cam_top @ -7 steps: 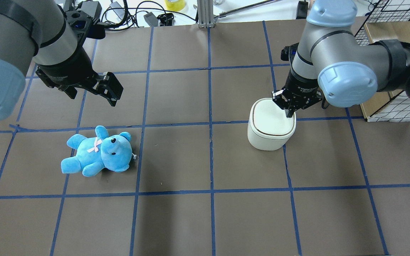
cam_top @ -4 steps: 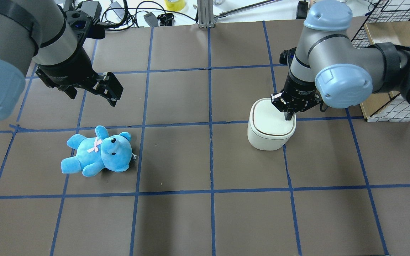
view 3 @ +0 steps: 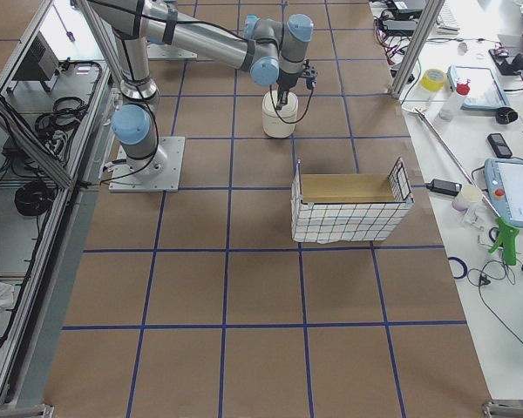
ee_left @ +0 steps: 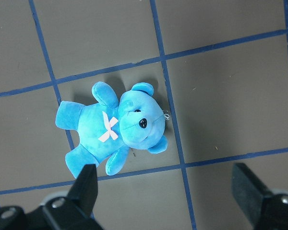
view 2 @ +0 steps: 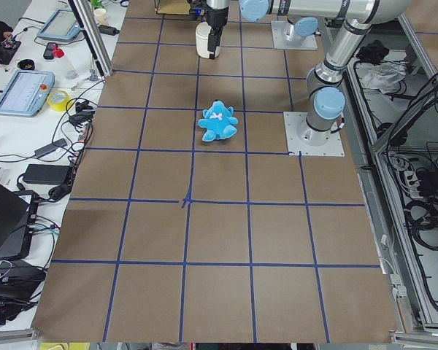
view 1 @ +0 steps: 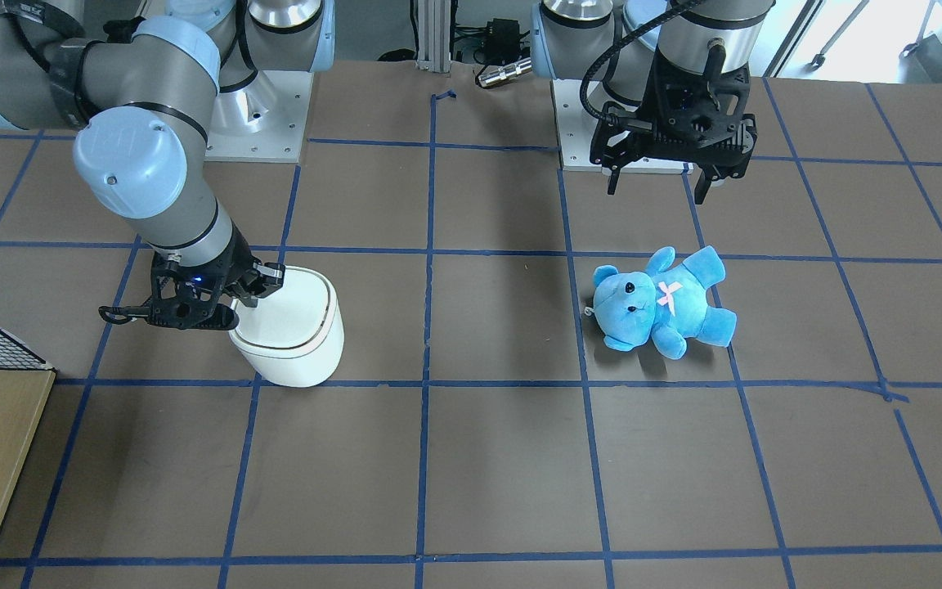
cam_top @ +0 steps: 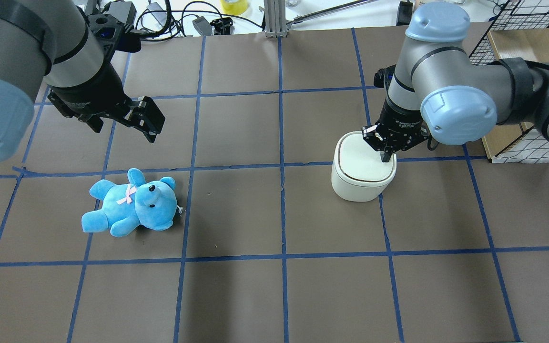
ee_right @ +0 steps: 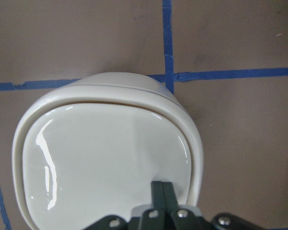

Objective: Open trash can with right arm
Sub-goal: 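Press down on the trash can lid with the closed right gripper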

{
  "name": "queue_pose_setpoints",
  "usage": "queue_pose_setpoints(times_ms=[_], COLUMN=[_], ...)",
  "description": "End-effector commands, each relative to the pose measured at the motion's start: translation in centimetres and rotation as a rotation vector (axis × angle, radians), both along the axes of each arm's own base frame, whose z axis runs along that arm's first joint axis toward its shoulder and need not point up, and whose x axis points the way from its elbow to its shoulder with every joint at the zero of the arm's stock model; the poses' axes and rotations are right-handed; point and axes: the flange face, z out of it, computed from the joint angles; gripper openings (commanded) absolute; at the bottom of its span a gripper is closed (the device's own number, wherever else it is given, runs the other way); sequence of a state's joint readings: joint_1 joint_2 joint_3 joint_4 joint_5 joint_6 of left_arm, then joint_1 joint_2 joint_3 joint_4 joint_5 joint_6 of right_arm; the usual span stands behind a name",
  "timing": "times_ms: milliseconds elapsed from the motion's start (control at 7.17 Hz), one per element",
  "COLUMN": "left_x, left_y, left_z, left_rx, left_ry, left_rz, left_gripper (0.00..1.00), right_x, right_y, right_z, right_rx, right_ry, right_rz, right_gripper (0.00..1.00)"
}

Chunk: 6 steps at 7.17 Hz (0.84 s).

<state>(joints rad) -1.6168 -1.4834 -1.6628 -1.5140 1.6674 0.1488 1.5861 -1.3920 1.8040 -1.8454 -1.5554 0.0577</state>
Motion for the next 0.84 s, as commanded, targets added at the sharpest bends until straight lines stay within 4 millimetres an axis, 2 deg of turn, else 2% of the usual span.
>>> queue_pose_setpoints(times_ms=[0,279,558,698], left_x=[0.0,0.0,0.0,0.0], left_y=[0.0,0.0,0.0,0.0], left_z=[0.0,0.0,0.0,0.0], left_rx=[0.0,0.0,0.0,0.0], left_ry=[0.0,0.0,0.0,0.0], left_rz=[0.0,0.0,0.0,0.0], left_gripper=[1.0,1.0,1.0,1.0], right_x=[0.0,0.0,0.2,0.3], right_y=[0.0,-0.5,-1.2,-1.5], right_z=[0.0,1.0,4.0,6.3], right_rx=[0.001,-0.019,-0.071,-0.114], right_ry=[0.0,0.0,0.001,0.002], right_rz=[-0.001,-0.004,-0.003,0.0], right_gripper=[0.0,0.0,0.02,0.14])
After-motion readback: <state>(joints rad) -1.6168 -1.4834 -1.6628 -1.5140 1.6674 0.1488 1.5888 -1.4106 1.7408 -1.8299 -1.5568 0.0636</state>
